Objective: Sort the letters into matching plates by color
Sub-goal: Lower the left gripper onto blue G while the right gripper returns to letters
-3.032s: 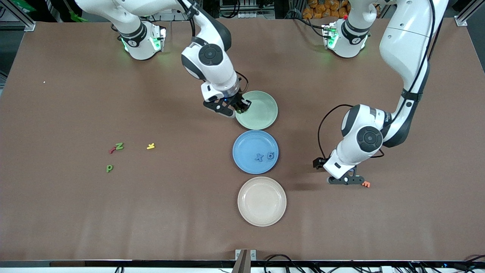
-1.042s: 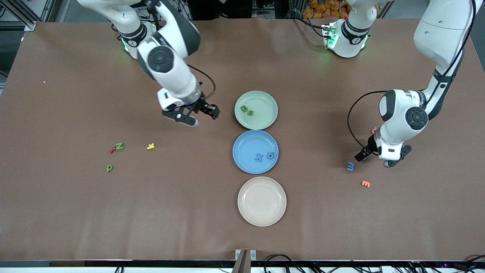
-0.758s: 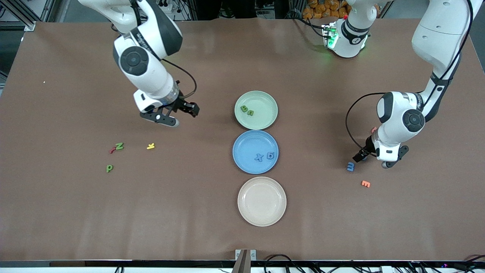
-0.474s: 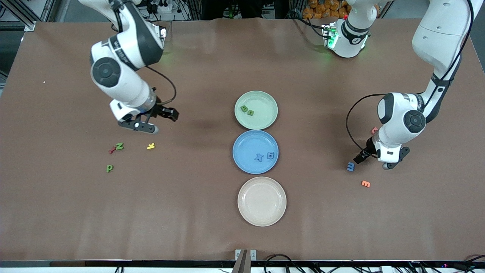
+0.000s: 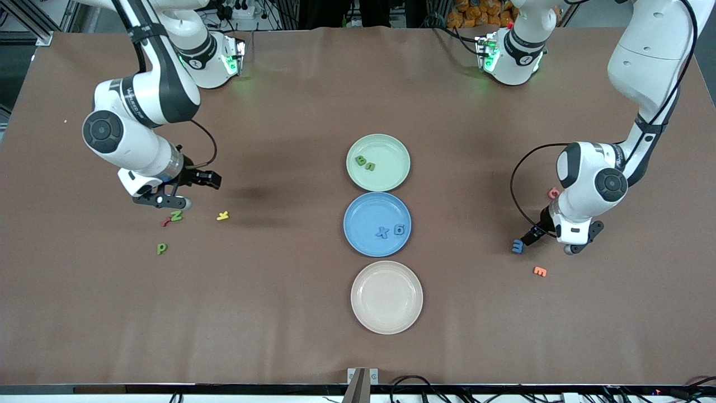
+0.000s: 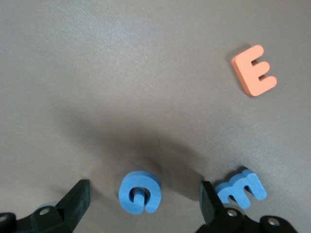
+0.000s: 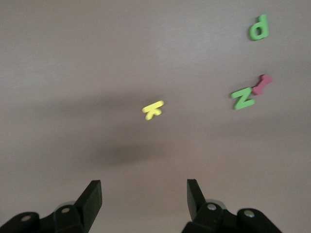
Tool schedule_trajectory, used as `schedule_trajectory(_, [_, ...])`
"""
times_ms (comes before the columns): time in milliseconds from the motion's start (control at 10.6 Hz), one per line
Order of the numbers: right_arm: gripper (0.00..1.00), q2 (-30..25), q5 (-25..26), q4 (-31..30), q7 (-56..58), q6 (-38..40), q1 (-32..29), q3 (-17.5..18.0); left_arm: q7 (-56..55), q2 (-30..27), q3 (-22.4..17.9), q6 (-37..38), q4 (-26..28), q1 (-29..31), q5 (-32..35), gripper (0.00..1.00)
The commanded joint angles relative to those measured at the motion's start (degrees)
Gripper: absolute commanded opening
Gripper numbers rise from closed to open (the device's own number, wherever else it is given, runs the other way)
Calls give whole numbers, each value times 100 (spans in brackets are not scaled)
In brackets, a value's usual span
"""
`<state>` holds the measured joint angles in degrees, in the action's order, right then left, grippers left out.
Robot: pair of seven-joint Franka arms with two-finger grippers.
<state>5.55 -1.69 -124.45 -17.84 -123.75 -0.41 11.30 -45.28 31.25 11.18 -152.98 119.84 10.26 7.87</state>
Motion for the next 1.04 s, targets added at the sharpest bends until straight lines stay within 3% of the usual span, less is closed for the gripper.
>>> schedule_trajectory(0, [79, -186, 572, -685, 228, -781, -21, -399, -122, 65, -81, -39, -66, -41, 293, 92])
schedule_trajectory(95, [79, -151, 573, -720, 481, -886, -30, -513, -122, 65, -81, -39, -66, 2, 520, 42])
schedule_trajectory(189, [79, -99, 573, -817, 736, -1122, -38, -715, -122, 65, -81, -21, -40, 11, 592, 26])
schedule_trajectory(379, [79, 278, 573, -879, 861, -1754, -73, -962, -131, 65, -81, 57, -13, -41, 602, 19])
schedule_trajectory(568, [79, 674, 573, -914, 862, -2396, -82, -972, -331, 48, -72, 277, -4, -85, 610, 0])
schedule_trajectory(758, [79, 798, 512, -897, 827, -2531, -100, -1015, -543, 39, -72, 278, -4, -138, 610, 0])
schedule_trajectory(853, [72, 816, 250, -879, 713, -2522, -91, -1103, -544, 21, -81, 286, 5, -129, 619, 0])
schedule_trajectory(947, [70, 833, -457, -870, 660, -2496, -91, -1121, -544, -5, -81, 339, -4, -129, 628, 0])
